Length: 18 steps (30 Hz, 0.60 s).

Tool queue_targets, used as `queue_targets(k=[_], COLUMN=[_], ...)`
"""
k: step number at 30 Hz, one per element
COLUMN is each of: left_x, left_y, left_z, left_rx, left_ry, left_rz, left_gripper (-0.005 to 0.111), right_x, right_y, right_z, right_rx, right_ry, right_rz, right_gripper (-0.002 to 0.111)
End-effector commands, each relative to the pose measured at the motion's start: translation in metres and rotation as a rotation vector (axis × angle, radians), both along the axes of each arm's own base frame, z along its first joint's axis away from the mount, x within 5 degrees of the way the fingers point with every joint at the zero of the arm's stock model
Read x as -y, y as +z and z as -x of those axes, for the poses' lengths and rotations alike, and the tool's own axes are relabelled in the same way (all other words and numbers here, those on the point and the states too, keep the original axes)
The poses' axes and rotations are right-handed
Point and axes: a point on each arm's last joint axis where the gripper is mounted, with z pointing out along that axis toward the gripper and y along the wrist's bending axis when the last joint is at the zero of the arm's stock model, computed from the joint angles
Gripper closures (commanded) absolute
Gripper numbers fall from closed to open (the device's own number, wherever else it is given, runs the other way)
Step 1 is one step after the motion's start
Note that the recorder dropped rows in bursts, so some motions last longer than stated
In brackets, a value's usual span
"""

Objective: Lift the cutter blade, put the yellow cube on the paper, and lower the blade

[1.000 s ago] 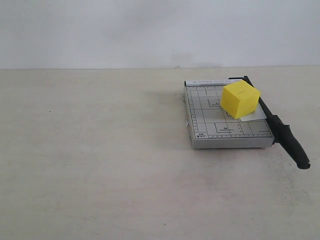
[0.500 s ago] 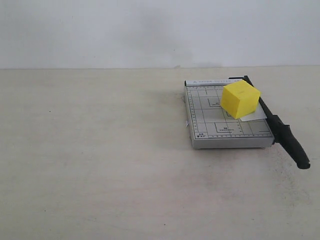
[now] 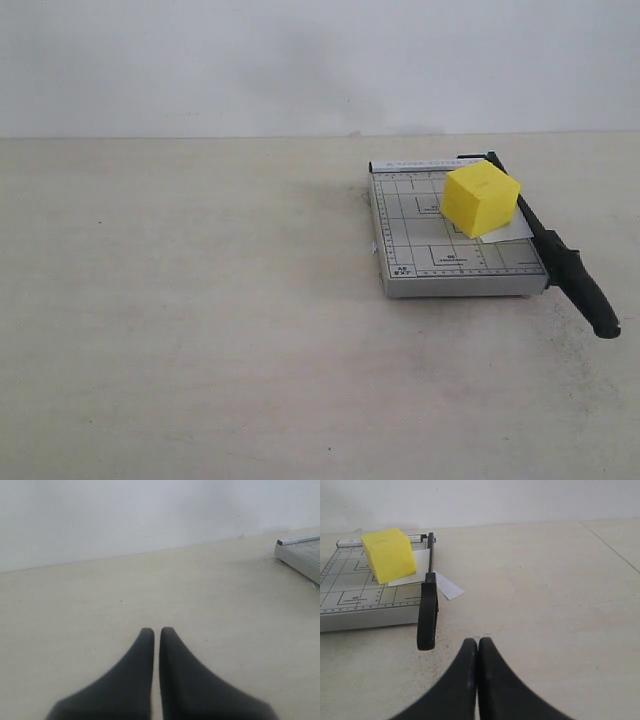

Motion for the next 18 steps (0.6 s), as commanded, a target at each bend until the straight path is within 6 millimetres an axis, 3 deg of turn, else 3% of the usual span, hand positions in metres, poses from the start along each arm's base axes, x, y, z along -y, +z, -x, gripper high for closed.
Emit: queue_targets(k=[1,9,12,18], left_x=[-0.0001,-0.0025,-0.0057,-0.0054], left_y=[-0.0005,0.0004,-0.0092,-0.0089], left_z=[0.0004,0.0037,0.0058,0.0057], left_rx=[0.005,0.034,-0.073,-0.069], left_ry=[0.004,0.04,0.102,0.102], left_rz=[0.011,0.015,0.006,0.001], left_gripper=[0.102,0.102,0.102,0.102], right_x=[0.0002,0.0002,0.0002,0.0003], right_y=[0.0007,0.0007,0.0007,0.0011], right_z=[0.0004,0.0004,0.0004,0.0003], right_rx=[0.008,0.008,0.008,0.012], right_ry=[-0.004,-0.004,-0.004,-0.005], right_rz=[0.0,0.0,0.0,0.0], right_gripper=[0.108,0.108,0.108,0.108])
